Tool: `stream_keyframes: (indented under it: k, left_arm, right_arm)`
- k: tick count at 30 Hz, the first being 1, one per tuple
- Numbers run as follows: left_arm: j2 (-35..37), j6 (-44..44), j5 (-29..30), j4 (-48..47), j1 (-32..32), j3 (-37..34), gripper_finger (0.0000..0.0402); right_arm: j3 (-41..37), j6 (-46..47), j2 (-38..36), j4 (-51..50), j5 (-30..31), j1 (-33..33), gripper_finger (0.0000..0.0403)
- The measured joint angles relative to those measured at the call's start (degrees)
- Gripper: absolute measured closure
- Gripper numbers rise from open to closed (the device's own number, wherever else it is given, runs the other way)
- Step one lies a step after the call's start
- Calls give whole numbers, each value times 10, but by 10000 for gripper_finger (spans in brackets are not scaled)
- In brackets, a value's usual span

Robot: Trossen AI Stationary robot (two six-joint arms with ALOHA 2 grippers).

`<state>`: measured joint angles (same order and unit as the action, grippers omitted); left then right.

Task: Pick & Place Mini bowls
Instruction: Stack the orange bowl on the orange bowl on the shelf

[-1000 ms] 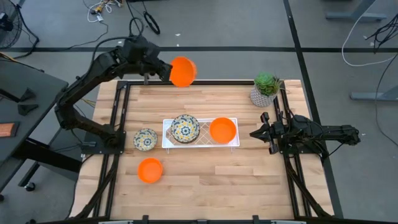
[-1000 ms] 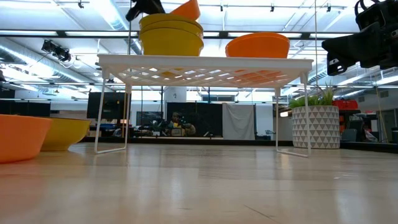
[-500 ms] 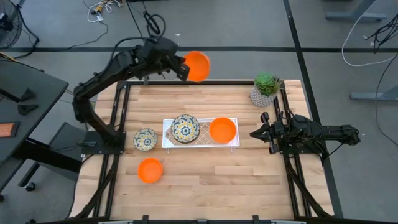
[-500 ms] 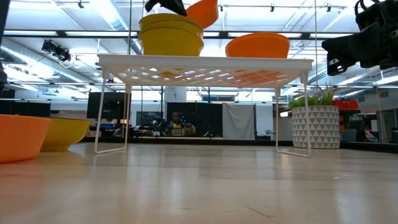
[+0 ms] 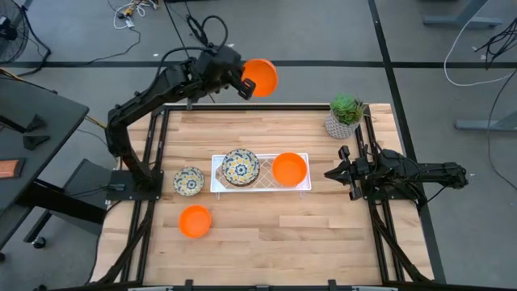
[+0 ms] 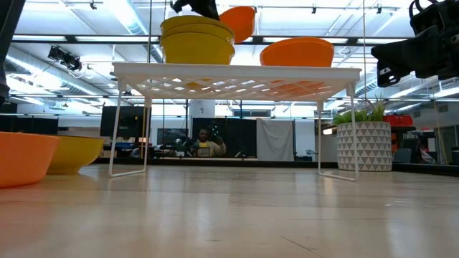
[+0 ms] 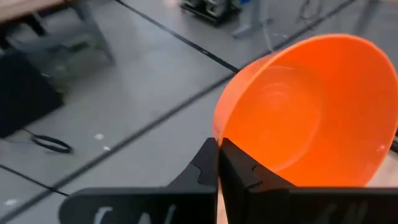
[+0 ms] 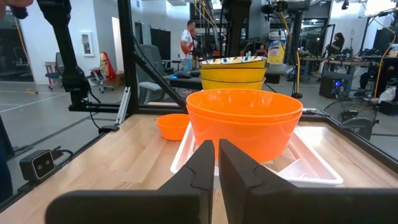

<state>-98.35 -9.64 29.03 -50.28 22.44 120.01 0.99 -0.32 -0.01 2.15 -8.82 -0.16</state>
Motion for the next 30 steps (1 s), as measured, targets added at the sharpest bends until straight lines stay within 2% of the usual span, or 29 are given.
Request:
stream_keyframes:
  k: [10,17,24,30]
  left_arm:
    - [0,50,110,14,-2,0,400]
    - [0,44,118,22,-2,0,400]
    - [0,-38,-20,19,-26,0,400]
    - [-4,-120,-169,23,-43,0,400]
  right_arm:
    - [0,0,0,0,0,0,376]
    - [0,0,0,0,0,0,376]
    - [0,0,0,0,0,0,376]
    - [0,0,0,0,0,0,376]
